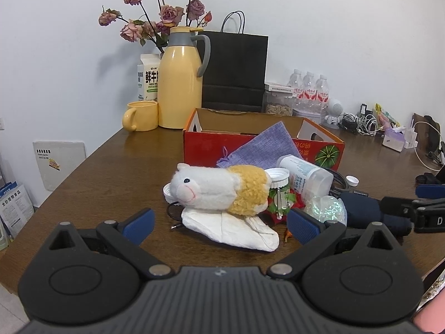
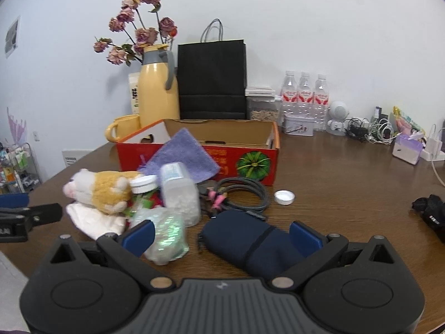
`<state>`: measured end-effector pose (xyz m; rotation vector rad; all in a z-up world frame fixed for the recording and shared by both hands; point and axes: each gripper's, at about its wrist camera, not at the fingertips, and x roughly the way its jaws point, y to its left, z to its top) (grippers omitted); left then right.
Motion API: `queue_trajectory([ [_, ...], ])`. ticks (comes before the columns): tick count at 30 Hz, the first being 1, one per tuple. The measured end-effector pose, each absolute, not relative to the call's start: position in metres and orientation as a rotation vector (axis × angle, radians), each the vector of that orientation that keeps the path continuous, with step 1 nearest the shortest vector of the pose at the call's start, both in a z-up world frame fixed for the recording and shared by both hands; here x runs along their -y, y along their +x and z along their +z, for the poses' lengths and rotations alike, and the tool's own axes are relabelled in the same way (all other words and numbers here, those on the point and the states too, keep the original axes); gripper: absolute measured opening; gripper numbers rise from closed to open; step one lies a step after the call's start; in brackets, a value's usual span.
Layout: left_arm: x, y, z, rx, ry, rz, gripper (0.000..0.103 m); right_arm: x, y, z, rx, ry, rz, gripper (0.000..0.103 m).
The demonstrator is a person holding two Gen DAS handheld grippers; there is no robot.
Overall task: Organize objects
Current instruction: 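Grasp the plush hamster with the left gripper while the right gripper grasps the navy pouch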
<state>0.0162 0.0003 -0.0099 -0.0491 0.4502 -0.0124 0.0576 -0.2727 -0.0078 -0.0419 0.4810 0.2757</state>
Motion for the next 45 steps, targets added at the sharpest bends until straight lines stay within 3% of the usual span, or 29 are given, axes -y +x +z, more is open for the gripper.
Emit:
queue_trajectory([
  [21,0.001,0.076,-0.018,-0.527,-0.038,0.033,0.103,0.299,0.153,-0.040,-0.735,-0.311,0.595,0.103],
  [35,0.003,0.098,-0.017,-0.535,-0.025,-0.002,0.103,0.303,0.169,-0.043,-0.739,-0.223,0.653,0.071],
  [45,0.008,0.118,-0.022,-0.547,0.012,0.001,0.103,0.305,0.157,-0.038,-0.685,-0.148,0.603,0.067],
])
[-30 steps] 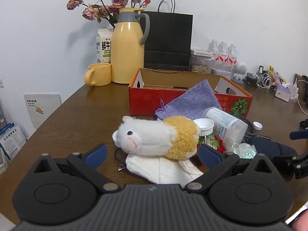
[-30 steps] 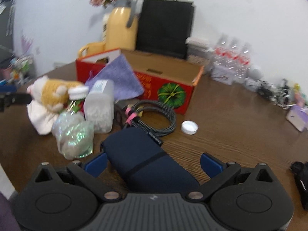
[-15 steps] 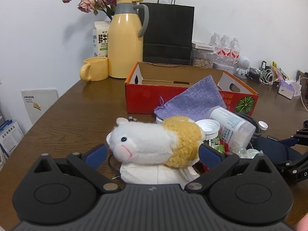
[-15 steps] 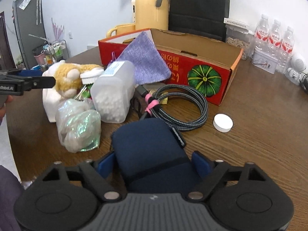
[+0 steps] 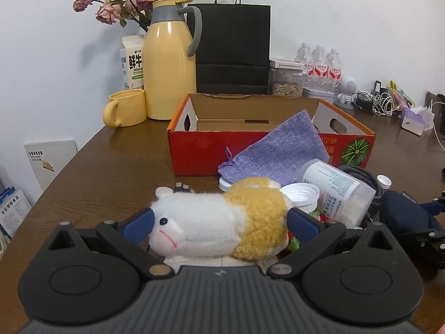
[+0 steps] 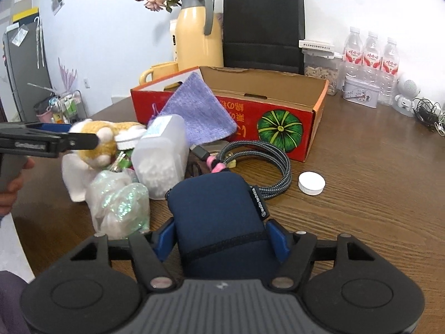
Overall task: Organize objects
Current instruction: 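Grasp the plush hamster with the left gripper while the right gripper grasps the navy pouch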
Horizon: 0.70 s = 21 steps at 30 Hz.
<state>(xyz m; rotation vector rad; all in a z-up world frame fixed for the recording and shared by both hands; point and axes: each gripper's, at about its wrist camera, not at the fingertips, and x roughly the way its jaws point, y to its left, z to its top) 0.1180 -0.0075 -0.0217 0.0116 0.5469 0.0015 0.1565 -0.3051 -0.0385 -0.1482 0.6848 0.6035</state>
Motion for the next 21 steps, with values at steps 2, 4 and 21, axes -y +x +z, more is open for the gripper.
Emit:
queue_trajectory([
  [2,0.008,0.118,-0.021,-0.547,0.022,0.004,0.103,0.304,0.154,-0.037,-0.676,-0.142,0.599,0.067],
  [4,0.007,0.115,-0.018,-0.530,0.029,0.005,0.103,0.304,0.153,-0.036,-0.670,-0.130,0.594,0.066],
  [21,0.021,0.173,-0.002,-0.792,0.192,-0.154,0.096,0.305,0.145,-0.016,-0.595,-0.098,0.544,0.064],
])
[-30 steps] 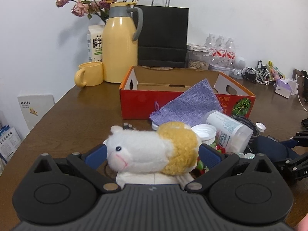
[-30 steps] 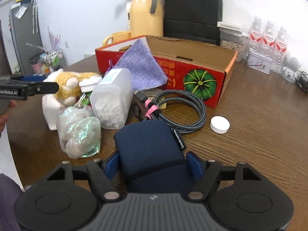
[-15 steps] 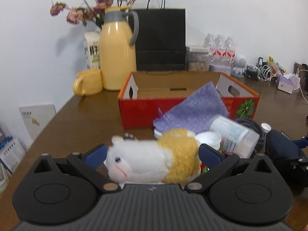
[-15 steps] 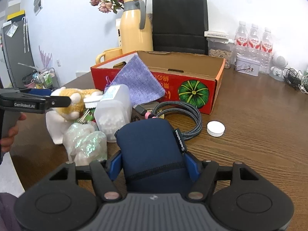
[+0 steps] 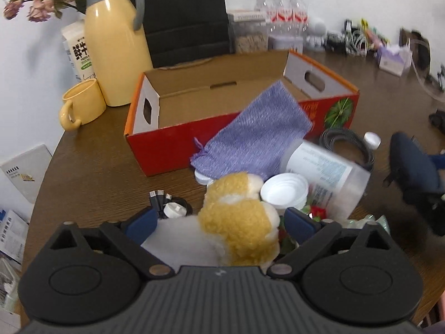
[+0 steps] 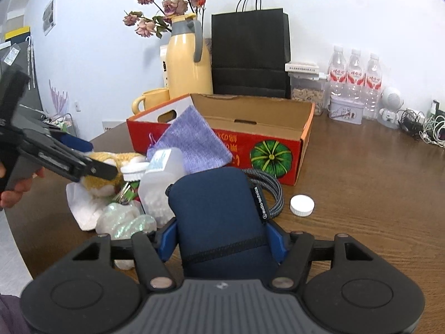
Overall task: Organize objects
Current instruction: 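Grasp the plush hamster with the left gripper while the right gripper grasps the navy pouch, then carry the hamster and pouch into the cardboard box and release both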
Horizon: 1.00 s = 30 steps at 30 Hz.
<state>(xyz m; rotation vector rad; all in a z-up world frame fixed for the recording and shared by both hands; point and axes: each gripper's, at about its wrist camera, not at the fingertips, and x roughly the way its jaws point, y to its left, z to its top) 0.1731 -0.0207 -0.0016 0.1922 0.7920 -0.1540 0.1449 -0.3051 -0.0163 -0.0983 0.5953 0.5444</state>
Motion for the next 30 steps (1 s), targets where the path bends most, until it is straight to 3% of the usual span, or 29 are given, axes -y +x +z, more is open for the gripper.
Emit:
queue_trajectory([
  [8,0.025,0.178,-0.010,-0.832,0.263,-0.221,0.079,0.303,0.143,-0.011,-0.577,-0.093,0.544,0.064],
  [9,0.026,0.178,-0.011,-0.832,0.268,-0.232,0.075,0.302,0.143,-0.010,-0.574,-0.091,0.544,0.064],
  [11,0.028,0.175,-0.010,-0.822,0.266,-0.246,0.058,0.301,0.142,-0.008,-0.567,-0.088,0.544,0.064],
  [30,0.030,0.130,0.040,-0.536,0.333,-0.202,0.055,0.286,0.137,0.019,-0.503,-0.089,0.517,0.064],
])
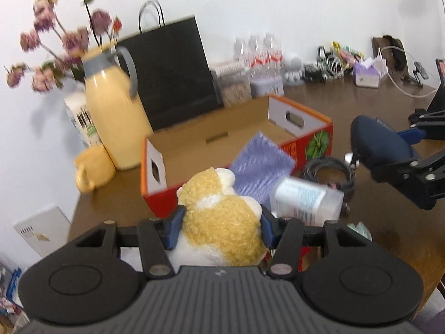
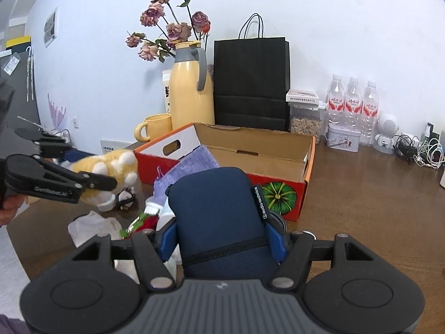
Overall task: Organize objects
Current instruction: 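Carry the hamster and pouch into the cardboard box and release both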
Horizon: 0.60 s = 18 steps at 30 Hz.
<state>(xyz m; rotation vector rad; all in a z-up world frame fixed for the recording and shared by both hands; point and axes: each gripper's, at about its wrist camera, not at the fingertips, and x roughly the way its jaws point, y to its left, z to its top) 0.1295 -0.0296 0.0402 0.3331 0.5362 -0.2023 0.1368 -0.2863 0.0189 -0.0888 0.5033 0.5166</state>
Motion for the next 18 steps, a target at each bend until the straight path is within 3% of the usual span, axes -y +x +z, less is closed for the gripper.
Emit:
queue_trajectory([
  [12,0.040,0.176,0.082,-0.376,0.330,-0.169,0.055,0.259,0.199,0.062,-0.480,-0.035,0.447,0.064],
  [18,0.048,0.225,0.086,-0.398,0.305,-0.143,0.055,0.242,0.252,0.073,-0.491,-0.021,0.410,0.064],
])
